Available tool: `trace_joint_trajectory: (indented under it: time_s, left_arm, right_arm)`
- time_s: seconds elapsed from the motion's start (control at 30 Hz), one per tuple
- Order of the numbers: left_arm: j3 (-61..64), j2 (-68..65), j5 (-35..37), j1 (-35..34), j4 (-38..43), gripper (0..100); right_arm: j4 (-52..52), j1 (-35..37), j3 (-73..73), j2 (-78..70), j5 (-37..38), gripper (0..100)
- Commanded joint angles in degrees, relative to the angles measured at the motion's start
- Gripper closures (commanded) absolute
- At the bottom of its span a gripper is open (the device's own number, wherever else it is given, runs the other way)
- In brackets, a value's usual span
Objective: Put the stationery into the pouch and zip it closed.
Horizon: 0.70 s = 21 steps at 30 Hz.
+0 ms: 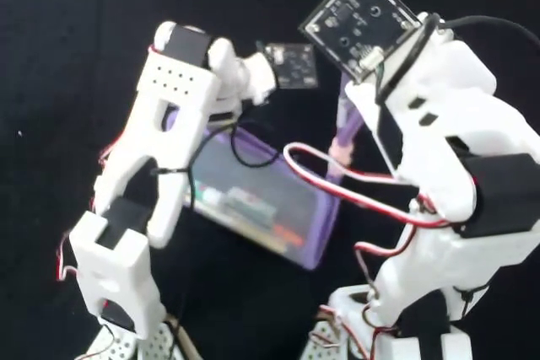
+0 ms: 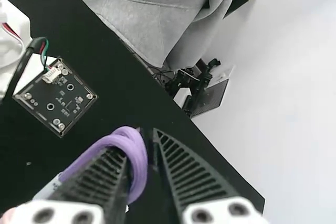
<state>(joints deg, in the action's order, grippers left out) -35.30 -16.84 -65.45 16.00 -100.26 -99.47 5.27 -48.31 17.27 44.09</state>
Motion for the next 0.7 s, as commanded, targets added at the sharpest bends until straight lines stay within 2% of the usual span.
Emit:
trace_joint_trajectory:
  time_s: [0.0, 0.3, 0.67]
  left_arm:
    - [1.19, 2.46, -0.62, -0.75, -0.62, 84]
    - [11.38, 13.71, -4.84, -1.63, -0.62, 84]
    - [12.18, 18.99, -4.92, -1.10, -0.62, 84]
  right_arm:
    - [-1.32, 0.97, 0.04, 1.63, 1.41, 98.7]
    - [-1.32, 0.97, 0.04, 1.89, 1.41, 98.7]
    - [-1.32, 0.97, 0.04, 1.89, 1.41, 98.7]
